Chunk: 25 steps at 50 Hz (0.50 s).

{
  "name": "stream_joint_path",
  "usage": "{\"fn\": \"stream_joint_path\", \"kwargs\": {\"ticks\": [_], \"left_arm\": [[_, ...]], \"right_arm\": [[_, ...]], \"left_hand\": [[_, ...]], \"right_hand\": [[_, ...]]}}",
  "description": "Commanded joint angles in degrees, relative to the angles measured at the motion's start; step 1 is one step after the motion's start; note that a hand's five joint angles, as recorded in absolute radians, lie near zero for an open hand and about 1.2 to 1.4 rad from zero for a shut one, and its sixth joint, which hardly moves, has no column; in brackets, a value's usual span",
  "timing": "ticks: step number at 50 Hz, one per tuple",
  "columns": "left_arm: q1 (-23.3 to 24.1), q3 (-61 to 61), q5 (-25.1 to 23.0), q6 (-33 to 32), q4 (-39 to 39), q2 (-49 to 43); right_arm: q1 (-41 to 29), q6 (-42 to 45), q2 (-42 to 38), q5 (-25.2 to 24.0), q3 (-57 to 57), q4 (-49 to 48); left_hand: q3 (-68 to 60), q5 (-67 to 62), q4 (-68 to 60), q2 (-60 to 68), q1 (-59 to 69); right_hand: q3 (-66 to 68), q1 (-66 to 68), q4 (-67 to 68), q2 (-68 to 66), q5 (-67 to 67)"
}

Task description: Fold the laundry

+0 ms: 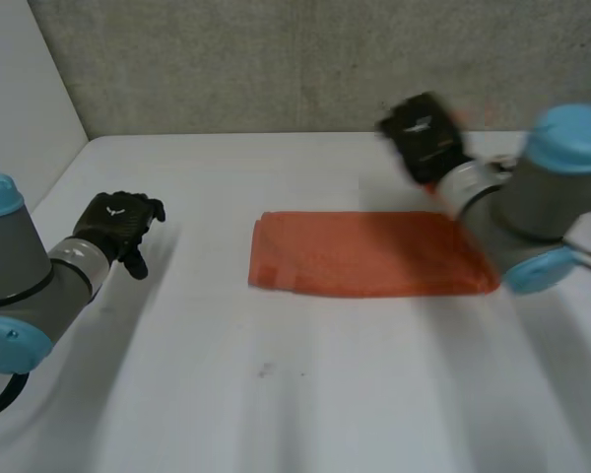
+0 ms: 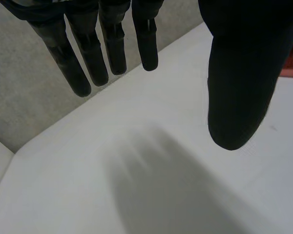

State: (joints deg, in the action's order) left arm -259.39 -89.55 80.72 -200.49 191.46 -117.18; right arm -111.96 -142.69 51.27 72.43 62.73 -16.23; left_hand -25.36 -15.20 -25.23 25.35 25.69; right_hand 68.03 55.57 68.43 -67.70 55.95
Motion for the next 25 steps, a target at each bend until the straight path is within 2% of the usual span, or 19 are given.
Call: {"fn": "stream_joint_path", "kwargs": {"ticks": [1,3,9,10,11,12,13,14,16,17,19,20,22,23,24,25], "left_arm": [[0.20,-0.01,0.05,0.10,0.05,0.99],[0.46,-0.01,0.05,0.10,0.14,0.99],[1.17,0.08,0.14,0.19,1.37,0.73],[1.34,0.16,0.14,0.19,1.98,0.64],[1.34,0.17,0.14,0.19,1.98,0.64],[1.78,0.34,0.14,0.28,2.59,0.46],[2.65,0.60,0.14,0.45,3.21,0.29],[2.66,0.61,0.14,0.45,3.21,0.29],[4.76,1.39,0.14,1.24,4.53,0.11],[4.77,1.40,0.14,1.24,4.53,0.11],[6.69,2.80,0.14,2.99,5.93,-0.15],[6.70,2.80,0.14,3.00,5.94,-0.15],[8.11,3.59,0.14,4.14,6.47,-0.50],[9.59,4.55,0.14,5.45,6.99,-0.85],[11.08,5.78,0.14,6.77,7.52,-1.38],[11.10,5.79,0.14,6.78,7.52,-1.38]], "right_arm": [[-11.62,0.74,-7.06,-8.00,-0.06,-0.38],[-14.94,0.83,-10.38,-8.79,-0.06,-0.03],[-16.80,0.92,-13.39,-8.44,-0.24,1.03],[-16.80,0.92,-13.65,-7.83,-0.59,1.64],[-16.71,0.92,-13.21,-6.35,-0.76,2.17],[-16.71,0.92,-13.21,-6.33,-0.76,2.17],[-16.54,0.92,-12.34,-3.81,-0.68,2.52],[-16.54,0.92,-12.33,-3.78,-0.68,2.52],[-16.28,-0.39,-8.05,1.99,-0.24,2.87],[-16.27,-0.40,-8.03,2.02,-0.24,2.87],[-14.35,-4.33,-3.56,5.69,1.95,3.05],[-14.34,-4.35,-3.54,5.71,1.96,3.05],[-10.40,-12.13,0.39,7.29,5.98,3.05],[-10.39,-12.18,0.41,7.29,6.00,3.05],[-8.47,-16.27,3.28,7.55,8.09,3.22],[-8.45,-16.31,3.31,7.55,8.11,3.23]], "left_hand": [[0.01,-0.16,-0.12,0.00,-0.34],[0.85,0.69,0.72,-0.84,-1.18],[3.88,3.71,3.75,-3.87,-4.21],[6.54,6.38,6.41,-6.53,-6.87],[6.57,6.40,6.44,-6.56,-6.90],[11.06,10.90,10.94,-11.05,-11.39],[12.61,12.44,12.48,-12.60,-12.94],[12.62,12.46,12.49,-12.61,-12.95],[12.62,12.46,12.49,-12.61,-12.95],[12.62,12.46,12.49,-12.61,-12.95],[12.79,12.63,12.66,-12.78,-13.12],[12.79,12.63,12.66,-12.78,-13.12],[12.62,12.46,12.49,-12.61,-12.95],[12.62,12.46,12.49,-12.61,-12.95],[12.46,12.29,12.33,-12.45,-12.79],[12.45,12.29,12.33,-12.45,-12.78]], "right_hand": [[11.97,24.43,11.57,-12.30,14.05],[11.97,24.43,11.57,-12.30,14.05],[11.97,24.43,11.57,-12.30,14.05],[4.71,17.16,4.30,-5.03,6.79],[-29.34,-16.89,-29.75,29.01,-27.26],[-29.68,-17.23,-30.09,29.35,-27.60],[-58.03,-45.57,-58.43,57.70,-55.95],[-58.03,-45.57,-58.43,57.70,-55.95],[-58.03,-45.57,-58.43,57.70,-55.95],[-58.03,-45.57,-58.43,57.70,-55.95],[-58.03,-45.57,-58.43,57.70,-55.95],[-58.03,-45.57,-58.43,57.70,-55.95],[-58.03,-45.57,-58.43,57.70,-55.95],[-58.03,-45.57,-58.43,57.70,-55.95],[-58.03,-45.57,-58.43,57.70,-55.95],[-58.03,-45.57,-58.43,57.70,-55.95]]}}
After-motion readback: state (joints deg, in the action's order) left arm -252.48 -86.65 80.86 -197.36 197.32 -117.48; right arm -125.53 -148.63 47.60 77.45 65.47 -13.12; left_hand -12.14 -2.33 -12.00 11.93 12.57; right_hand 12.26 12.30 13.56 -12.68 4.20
